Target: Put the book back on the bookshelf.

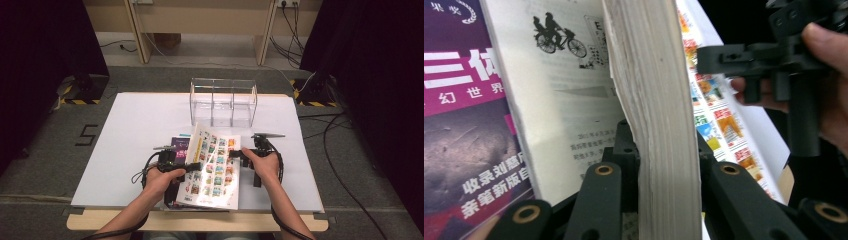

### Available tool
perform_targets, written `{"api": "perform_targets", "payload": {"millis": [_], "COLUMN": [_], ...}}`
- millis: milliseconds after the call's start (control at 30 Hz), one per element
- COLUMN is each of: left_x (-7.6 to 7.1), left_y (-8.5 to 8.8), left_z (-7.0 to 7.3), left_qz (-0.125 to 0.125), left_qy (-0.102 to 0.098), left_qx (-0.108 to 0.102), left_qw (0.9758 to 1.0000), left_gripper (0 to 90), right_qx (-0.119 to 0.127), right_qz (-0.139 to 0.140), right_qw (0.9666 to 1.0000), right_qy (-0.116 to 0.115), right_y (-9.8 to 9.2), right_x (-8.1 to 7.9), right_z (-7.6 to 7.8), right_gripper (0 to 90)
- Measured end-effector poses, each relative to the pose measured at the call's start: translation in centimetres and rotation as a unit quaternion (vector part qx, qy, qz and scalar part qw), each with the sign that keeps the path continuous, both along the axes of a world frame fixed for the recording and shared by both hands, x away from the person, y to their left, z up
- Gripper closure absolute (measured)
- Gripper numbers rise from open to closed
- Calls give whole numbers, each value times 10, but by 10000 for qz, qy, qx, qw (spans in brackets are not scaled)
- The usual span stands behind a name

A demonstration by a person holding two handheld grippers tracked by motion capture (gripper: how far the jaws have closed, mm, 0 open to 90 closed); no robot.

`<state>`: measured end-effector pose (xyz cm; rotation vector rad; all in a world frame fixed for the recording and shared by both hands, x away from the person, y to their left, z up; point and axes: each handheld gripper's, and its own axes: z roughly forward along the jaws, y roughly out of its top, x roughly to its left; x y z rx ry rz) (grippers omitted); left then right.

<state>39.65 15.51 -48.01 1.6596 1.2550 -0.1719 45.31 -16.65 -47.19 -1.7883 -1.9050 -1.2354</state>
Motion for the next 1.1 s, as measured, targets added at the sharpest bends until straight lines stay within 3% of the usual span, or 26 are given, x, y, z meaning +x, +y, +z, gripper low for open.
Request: {"api": "perform_targets", "payload": {"millis": [100,200,267,367,500,633,667,733,800,867,967,1100], "left_x": [2,4,5,7,6,5,2,-3,-9,-14,-23,-31], "left_y": [2,3,4,9,10,12,15,18,22,26,34,44], "left_z": [-1,-2,-2,-4,-2,2,5,8,10,12,11,7], "left_qz": [-33,-69,-95,-100,-182,-115,8,55,116,167,237,393], "left_qy": [45,97,106,232,66,-22,-243,-504,-595,-749,-922,-1075], "left_qx": [-11,-1,3,-149,-42,-54,94,373,315,404,466,580], "left_qw": [10000,9999,9999,9996,9998,9999,9997,9980,9977,9962,9944,9917], "left_gripper": [740,737,734,732,667,498,467,481,472,468,461,461], "right_qx": [305,208,267,674,921,907,912,964,901,542,300,-14], "right_qz": [-48,7,57,58,211,392,405,355,313,165,-118,-472], "right_qw": [9994,9998,9995,9966,9952,9945,9937,9916,9900,9889,9832,9727], "right_qy": [127,74,185,460,273,-350,-516,-788,-1043,-1376,-1794,-2272], "right_y": [-4,-1,1,-1,0,3,1,-1,-2,-4,-13,-21], "right_x": [2,4,8,14,13,4,2,-3,-9,-13,-18,-23], "right_z": [-2,0,1,0,14,46,55,74,91,106,120,136], "right_gripper": [612,613,626,691,727,738,738,739,739,740,739,740]}}
